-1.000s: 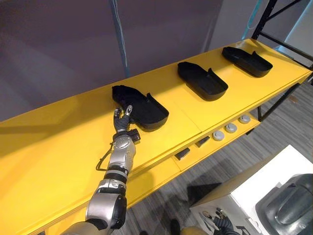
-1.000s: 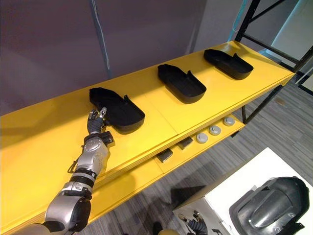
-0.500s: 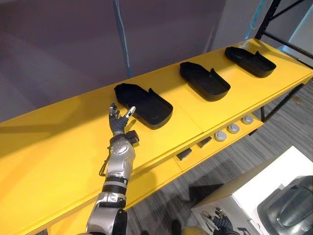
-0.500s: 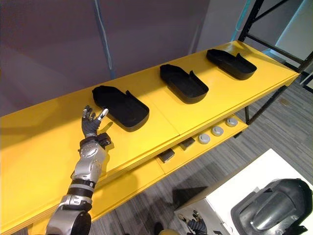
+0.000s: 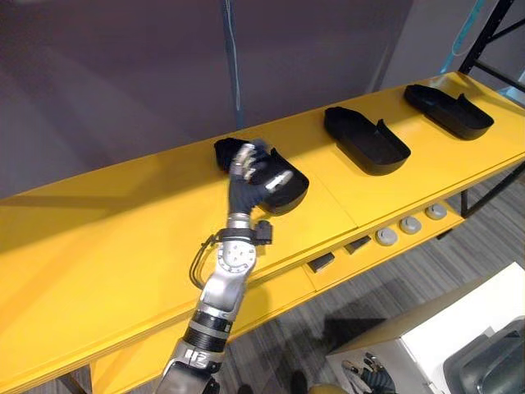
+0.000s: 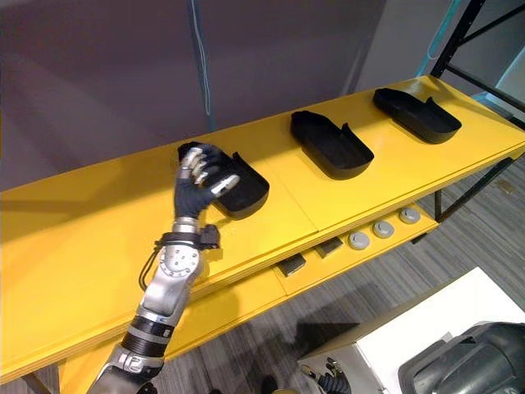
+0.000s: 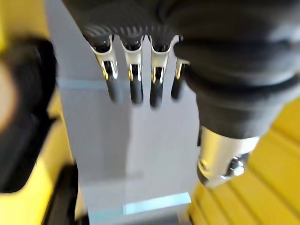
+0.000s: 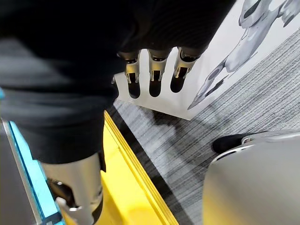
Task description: Walk over and take plastic housings, then place them on the shelf
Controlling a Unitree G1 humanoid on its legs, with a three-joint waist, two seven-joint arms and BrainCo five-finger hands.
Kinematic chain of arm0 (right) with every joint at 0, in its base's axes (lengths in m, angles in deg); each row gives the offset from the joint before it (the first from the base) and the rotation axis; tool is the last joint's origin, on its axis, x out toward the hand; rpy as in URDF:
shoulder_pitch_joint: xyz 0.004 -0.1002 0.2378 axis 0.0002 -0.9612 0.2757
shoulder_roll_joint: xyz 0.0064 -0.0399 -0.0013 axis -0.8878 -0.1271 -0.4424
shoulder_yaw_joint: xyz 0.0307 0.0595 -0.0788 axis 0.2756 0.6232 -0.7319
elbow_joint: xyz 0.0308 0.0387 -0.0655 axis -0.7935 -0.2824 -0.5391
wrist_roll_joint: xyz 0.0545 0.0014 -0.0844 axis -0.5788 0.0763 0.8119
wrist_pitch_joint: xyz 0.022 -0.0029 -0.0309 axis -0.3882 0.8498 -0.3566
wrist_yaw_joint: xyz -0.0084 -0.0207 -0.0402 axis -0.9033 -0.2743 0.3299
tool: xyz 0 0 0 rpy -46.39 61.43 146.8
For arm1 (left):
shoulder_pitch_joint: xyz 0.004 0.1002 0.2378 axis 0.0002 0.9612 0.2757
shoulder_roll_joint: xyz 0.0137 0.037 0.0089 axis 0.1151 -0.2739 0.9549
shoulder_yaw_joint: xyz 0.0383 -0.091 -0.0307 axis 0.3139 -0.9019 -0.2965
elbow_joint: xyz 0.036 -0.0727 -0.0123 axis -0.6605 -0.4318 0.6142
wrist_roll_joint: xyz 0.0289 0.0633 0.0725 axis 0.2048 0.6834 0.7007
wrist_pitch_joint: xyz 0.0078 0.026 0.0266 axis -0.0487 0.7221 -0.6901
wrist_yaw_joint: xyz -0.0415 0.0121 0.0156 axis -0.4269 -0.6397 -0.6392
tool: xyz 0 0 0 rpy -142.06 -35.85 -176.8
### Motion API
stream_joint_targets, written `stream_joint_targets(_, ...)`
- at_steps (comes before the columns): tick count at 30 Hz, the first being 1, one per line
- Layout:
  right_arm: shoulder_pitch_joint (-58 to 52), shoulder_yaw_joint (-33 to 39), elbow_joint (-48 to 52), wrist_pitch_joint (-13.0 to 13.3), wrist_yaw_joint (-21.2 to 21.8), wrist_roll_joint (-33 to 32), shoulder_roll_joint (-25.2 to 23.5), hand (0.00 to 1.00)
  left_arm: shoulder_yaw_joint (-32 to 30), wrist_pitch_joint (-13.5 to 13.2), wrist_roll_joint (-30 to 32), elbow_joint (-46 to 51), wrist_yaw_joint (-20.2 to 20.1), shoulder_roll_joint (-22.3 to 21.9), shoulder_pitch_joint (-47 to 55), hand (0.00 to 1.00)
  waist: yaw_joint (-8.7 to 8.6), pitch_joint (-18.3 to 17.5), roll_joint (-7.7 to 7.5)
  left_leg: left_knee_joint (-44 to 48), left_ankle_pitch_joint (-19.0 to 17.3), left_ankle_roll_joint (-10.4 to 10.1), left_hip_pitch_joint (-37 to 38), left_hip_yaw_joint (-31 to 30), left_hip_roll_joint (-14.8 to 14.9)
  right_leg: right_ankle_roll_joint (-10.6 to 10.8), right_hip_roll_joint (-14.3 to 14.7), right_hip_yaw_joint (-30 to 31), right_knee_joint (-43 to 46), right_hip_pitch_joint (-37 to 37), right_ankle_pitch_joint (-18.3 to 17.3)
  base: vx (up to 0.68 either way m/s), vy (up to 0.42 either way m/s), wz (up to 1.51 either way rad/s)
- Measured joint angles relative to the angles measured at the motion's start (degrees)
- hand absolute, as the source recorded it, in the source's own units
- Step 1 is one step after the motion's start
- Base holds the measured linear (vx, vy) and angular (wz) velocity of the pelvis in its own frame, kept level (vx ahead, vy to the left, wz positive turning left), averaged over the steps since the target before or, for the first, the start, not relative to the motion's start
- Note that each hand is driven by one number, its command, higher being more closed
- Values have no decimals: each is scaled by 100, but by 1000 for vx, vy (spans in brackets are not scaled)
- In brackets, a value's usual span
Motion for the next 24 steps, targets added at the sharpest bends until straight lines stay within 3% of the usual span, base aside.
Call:
stream_joint_targets(3,8,-1,-26,8,30,0,21,0,361,-139,194,-21,-428,134,150,100,-54,-40,57,-5,0,1,9,26,9,1,10,1,-1,2,1,-6,0,-3)
stream_joint_targets(7,18,0,-61,9,30,2,25,0,422,-159,429,-337,-685,202,200,100,-104,-50,65,-6,7,9,9,29,35,-2,30,-5,-9,3,7,-28,-10,0)
stream_joint_targets(19,82,4,-223,16,27,11,55,0,471,-88,816,-1572,-696,409,-130,100,-178,-44,54,-46,24,24,-107,63,39,-25,55,3,-259,-24,131,-3,-1,0)
stream_joint_targets(24,271,-5,-246,18,21,19,26,0,406,86,1023,-2165,-640,528,-492,100,-308,20,38,-46,32,20,-200,97,40,-17,59,36,-264,-134,173,-20,0,-5)
